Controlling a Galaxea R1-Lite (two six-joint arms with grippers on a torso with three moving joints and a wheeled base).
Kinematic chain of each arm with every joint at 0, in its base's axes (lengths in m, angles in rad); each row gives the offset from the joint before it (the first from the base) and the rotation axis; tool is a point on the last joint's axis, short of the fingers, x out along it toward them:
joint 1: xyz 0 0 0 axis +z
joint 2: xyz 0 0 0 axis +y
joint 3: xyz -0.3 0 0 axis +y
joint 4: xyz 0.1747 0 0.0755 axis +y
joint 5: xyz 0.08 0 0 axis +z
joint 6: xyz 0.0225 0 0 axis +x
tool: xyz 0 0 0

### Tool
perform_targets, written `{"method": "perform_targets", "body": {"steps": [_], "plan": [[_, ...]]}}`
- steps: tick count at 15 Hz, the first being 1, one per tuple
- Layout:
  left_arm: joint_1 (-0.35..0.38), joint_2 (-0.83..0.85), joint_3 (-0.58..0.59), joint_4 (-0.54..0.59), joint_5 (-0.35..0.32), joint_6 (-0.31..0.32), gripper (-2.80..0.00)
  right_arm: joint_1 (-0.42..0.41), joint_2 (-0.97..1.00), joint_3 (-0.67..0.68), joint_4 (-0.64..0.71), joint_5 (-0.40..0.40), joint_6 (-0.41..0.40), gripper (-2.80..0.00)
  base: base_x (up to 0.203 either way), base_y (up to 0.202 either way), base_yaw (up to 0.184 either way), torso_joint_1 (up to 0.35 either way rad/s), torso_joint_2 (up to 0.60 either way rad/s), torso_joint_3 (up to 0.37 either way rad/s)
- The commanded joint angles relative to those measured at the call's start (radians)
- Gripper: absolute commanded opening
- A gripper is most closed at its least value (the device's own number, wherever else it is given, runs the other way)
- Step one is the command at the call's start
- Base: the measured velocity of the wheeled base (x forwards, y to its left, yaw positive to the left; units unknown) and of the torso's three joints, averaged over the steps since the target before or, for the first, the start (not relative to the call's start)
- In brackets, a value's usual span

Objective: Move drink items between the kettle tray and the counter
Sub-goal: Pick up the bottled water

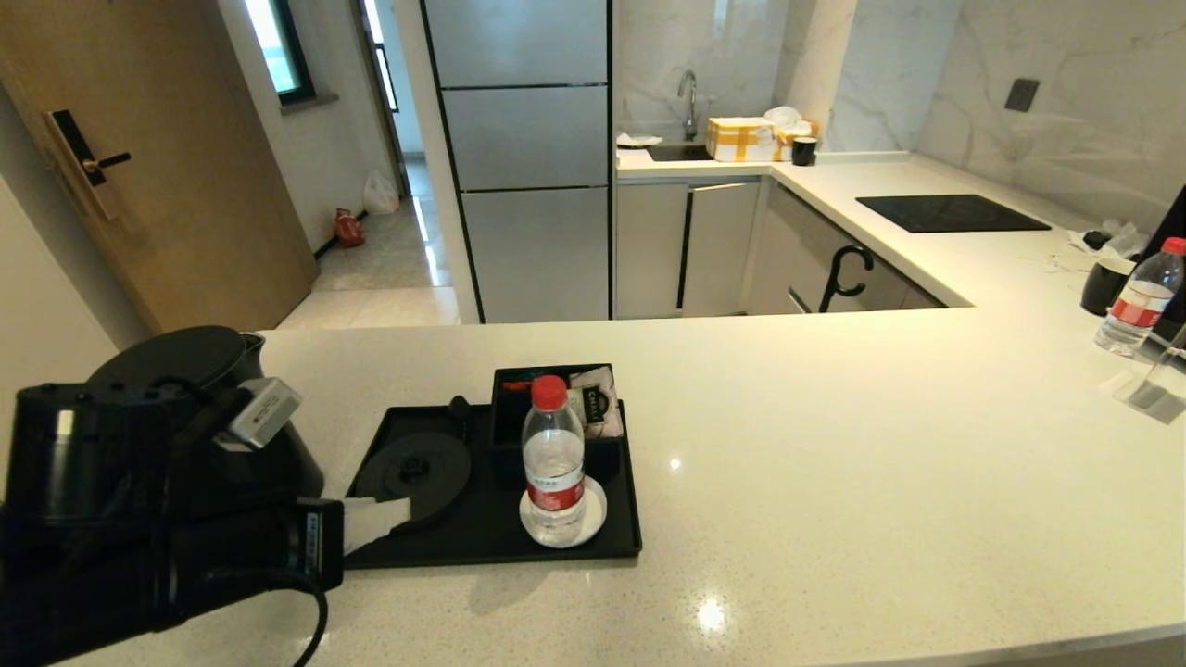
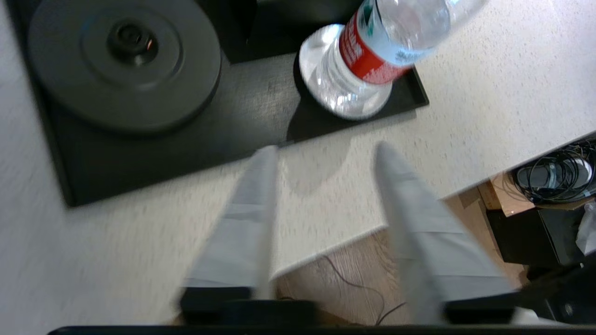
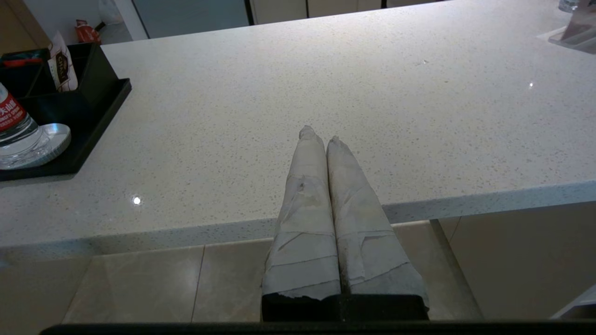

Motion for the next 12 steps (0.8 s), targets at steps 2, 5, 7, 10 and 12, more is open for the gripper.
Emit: {"method": "perform_targets", "body": {"steps": [2, 5, 7, 10, 12], "plan": [[-0.007, 0.132, -0.009, -0.109, -0.006, -0.002, 0.0, 0.0, 0.001, 0.0, 0.0, 0.0, 0.0, -2.8, 0.0, 0.0, 0.0, 0.0, 0.0, 0.0], [-0.028, 0.192, -0.009, -0.191, -0.009, 0.001, 0.0, 0.0, 0.001, 0.0, 0.0, 0.0, 0.0, -2.8, 0.0, 0.0, 0.0, 0.0, 0.0, 0.0], [-0.033, 0.197, -0.009, -0.203, -0.009, 0.002, 0.0, 0.0, 0.001, 0.0, 0.0, 0.0, 0.0, -2.8, 0.0, 0.0, 0.0, 0.0, 0.0, 0.0], [-0.066, 0.264, -0.016, -0.341, -0.007, 0.008, 0.0, 0.0, 0.001, 0.0, 0.0, 0.0, 0.0, -2.8, 0.0, 0.0, 0.0, 0.0, 0.0, 0.0], [-0.104, 0.302, -0.018, -0.43, -0.006, 0.033, 0.0, 0.0, 0.001, -0.001, 0.0, 0.0, 0.0, -2.8, 0.0, 0.0, 0.0, 0.0, 0.0, 0.0]]}}
